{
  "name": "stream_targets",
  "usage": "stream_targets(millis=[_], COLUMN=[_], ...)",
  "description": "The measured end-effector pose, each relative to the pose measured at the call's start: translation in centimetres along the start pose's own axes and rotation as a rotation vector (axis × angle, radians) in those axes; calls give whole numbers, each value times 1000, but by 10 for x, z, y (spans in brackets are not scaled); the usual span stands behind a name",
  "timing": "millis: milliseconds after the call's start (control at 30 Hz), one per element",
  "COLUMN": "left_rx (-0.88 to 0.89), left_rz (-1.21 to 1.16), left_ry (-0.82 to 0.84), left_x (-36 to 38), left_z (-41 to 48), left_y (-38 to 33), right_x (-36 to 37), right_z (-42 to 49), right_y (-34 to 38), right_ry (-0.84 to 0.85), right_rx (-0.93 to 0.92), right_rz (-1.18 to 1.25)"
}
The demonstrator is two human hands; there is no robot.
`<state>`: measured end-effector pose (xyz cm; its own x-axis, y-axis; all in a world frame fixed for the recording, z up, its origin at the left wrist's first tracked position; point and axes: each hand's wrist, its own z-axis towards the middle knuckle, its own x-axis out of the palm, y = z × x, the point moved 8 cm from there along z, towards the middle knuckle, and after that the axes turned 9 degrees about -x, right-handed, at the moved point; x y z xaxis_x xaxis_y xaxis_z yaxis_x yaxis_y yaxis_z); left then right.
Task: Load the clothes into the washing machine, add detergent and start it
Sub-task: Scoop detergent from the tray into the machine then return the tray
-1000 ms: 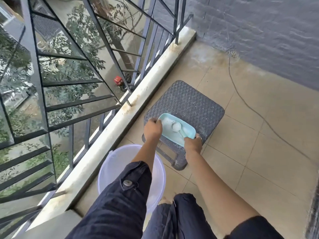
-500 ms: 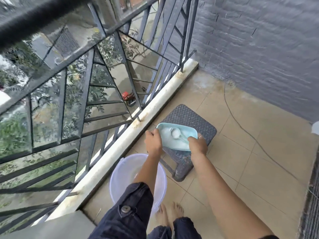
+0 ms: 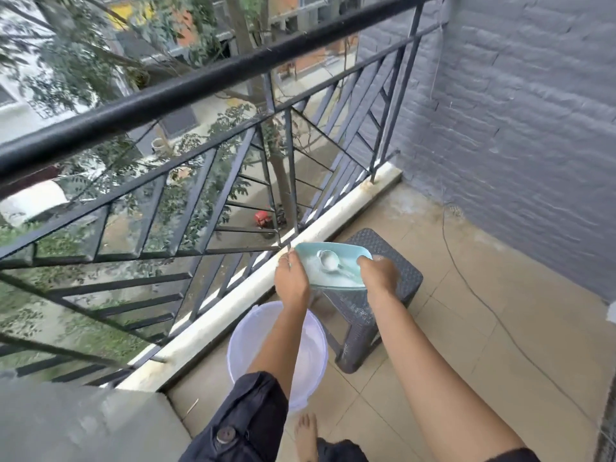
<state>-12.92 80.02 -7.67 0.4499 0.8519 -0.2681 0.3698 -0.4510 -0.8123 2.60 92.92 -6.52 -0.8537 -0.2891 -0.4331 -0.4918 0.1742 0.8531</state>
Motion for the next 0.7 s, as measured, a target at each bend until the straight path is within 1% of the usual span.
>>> stream_targets(millis=[167,233,500,700], left_rx=[16,6,-27,-59], left_rz=[-28,-53,-77,-123], left_ry=[-107,-147,-342,-464], left_x=[-52,-69,-166,-244], left_z=[-28,-37,-103,-143], left_y=[5,9,47,79], right_x=[17,23,61,96], right_z=[-39,-49,-140,-214], right_y=[20,26,37,36], right_ry=[97,102,246,389], right_rx=[-97,-136,-292,-334], right_rz=[-26,-55,-133,-161])
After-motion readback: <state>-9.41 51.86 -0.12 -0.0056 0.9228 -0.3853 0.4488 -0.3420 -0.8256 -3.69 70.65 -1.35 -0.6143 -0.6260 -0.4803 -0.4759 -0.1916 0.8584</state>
